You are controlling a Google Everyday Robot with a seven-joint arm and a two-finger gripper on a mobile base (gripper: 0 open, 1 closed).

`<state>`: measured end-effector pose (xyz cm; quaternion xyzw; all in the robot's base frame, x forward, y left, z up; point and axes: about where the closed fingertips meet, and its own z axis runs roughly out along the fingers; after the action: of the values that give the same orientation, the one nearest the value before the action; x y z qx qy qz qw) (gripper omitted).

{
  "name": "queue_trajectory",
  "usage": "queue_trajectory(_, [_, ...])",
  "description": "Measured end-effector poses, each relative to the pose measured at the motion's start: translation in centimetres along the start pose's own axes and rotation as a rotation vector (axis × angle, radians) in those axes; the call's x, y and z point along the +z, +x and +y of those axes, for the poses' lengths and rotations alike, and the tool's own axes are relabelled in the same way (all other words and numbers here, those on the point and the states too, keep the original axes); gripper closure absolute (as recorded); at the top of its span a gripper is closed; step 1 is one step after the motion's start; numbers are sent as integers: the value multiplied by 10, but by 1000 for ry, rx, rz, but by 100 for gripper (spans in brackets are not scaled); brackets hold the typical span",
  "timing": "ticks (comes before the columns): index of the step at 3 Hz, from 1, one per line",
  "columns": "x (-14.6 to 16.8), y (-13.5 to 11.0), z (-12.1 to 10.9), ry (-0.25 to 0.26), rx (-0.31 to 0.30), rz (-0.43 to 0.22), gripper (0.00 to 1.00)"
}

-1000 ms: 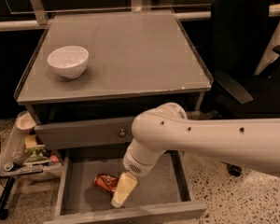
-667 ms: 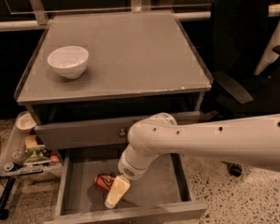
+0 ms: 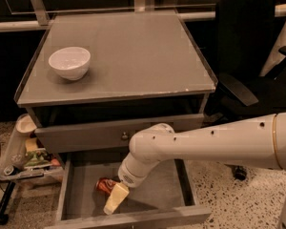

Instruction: Pick coke can from middle drawer and place on counter

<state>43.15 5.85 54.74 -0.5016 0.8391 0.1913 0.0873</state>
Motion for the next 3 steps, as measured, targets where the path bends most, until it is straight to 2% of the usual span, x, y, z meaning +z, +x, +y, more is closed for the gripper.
queue_trajectory(1, [29, -8, -3, -20, -3, -26, 0])
queue_trajectory(2, [92, -20, -22, -53, 17, -81, 0])
queue_trajectory(3, [92, -20, -22, -54, 17, -81, 0])
